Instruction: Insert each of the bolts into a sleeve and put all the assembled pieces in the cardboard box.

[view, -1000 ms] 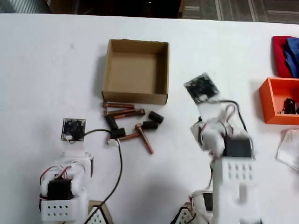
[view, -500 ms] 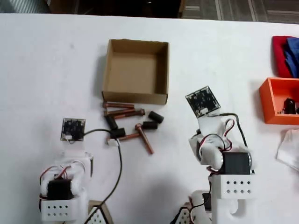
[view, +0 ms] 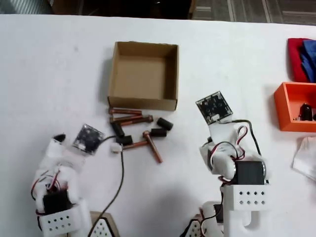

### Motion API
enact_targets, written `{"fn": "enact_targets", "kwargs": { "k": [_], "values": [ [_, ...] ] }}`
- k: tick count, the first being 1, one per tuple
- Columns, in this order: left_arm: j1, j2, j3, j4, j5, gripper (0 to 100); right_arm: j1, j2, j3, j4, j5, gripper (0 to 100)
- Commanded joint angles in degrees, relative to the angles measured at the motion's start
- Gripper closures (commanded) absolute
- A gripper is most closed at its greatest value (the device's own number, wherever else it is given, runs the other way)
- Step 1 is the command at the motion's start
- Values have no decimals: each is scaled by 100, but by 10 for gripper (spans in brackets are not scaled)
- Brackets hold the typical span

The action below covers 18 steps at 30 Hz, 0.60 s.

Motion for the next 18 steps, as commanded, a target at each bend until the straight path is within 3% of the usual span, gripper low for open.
{"fn": "enact_targets", "kwargs": {
  "k": [1,6,12,18],
  "values": [
    [-229,-53,-558,-545,1134,823,48,-163,-246,75,-9,975],
    [229,404,-1165,-343,1310,822,286,-163,-554,251,-44,975],
    [598,3420,-2527,114,1029,823,945,-163,-1160,259,-9,975],
    [1749,6637,-5798,2180,1855,820,963,-154,-1099,277,-44,975]
  ]
}}
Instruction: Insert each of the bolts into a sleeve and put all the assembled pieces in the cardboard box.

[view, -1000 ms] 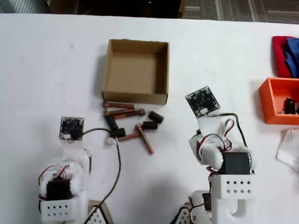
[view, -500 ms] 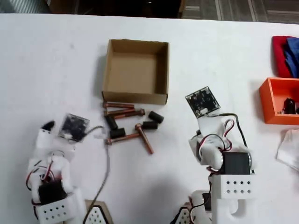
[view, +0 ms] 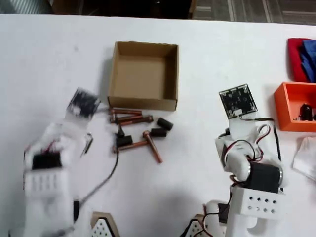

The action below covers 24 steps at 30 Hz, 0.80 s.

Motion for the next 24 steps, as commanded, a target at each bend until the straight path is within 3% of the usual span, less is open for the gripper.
{"fn": "enact_targets", "kwargs": {
  "k": [1,5,8,14,16,21,24],
  "values": [
    [949,1987,-2404,1389,721,820,75,-163,-220,40,-44,975],
    [2101,3446,-4127,2567,1732,824,75,-163,-229,233,-44,975],
    [2725,4299,-4901,2927,2303,849,75,-163,-229,347,-44,975],
    [3209,5732,-5648,2716,2040,924,163,-163,-229,347,-44,975],
    [3182,6198,-5789,2716,2637,906,426,-163,-229,330,-26,975],
    [2778,7059,-6413,2927,4967,871,892,-145,-229,312,9,975],
    [2910,7174,-6985,3446,5565,909,822,-127,-229,233,9,975]
  ]
}}
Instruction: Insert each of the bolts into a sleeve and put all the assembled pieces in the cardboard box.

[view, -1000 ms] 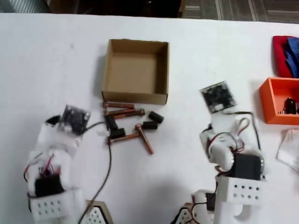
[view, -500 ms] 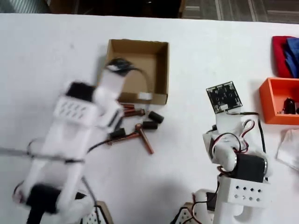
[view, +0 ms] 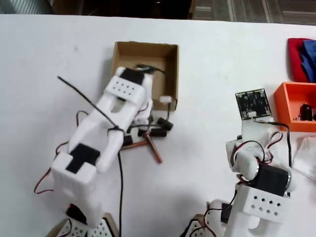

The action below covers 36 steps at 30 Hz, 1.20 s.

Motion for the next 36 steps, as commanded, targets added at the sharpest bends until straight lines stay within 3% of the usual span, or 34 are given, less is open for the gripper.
{"fn": "enact_targets", "kwargs": {
  "k": [1,5,10,16,20,26,36],
  "values": [
    [132,-18,-725,615,730,918,-13,-119,-220,-136,9,975],
    [475,70,-752,686,747,918,-31,-119,-220,-207,0,975],
    [862,413,-611,703,1099,841,-31,-119,-220,-207,0,975],
    [905,501,-585,703,1785,906,-4,-119,-220,-207,0,975],
    [695,448,-435,712,2215,921,-22,-119,-220,-207,0,975],
    [-44,448,-198,774,2101,919,-31,-119,-220,-207,9,975],
    [-132,141,989,747,1978,777,-40,-110,-220,-330,9,975]
  ]
}}
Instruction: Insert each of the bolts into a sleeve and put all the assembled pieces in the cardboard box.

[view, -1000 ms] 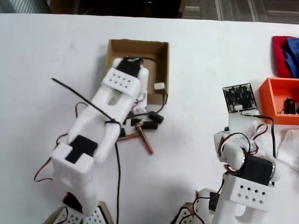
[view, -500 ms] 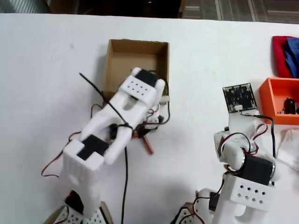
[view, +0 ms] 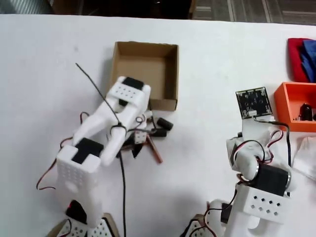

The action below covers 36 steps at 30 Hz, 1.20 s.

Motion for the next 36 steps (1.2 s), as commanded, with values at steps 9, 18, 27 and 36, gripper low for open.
{"fn": "enact_targets", "kwargs": {
  "k": [9,18,27,36],
  "values": [
    [-211,88,189,88,-176,778,-31,-110,-220,-127,9,975],
    [-220,88,-347,88,-2901,778,-31,-110,-220,-119,9,975],
    [-246,149,-664,70,-6576,778,-31,-110,-220,-127,9,975],
    [-281,149,-303,-466,-7930,779,-31,-110,-220,-110,9,975]
  ]
}}
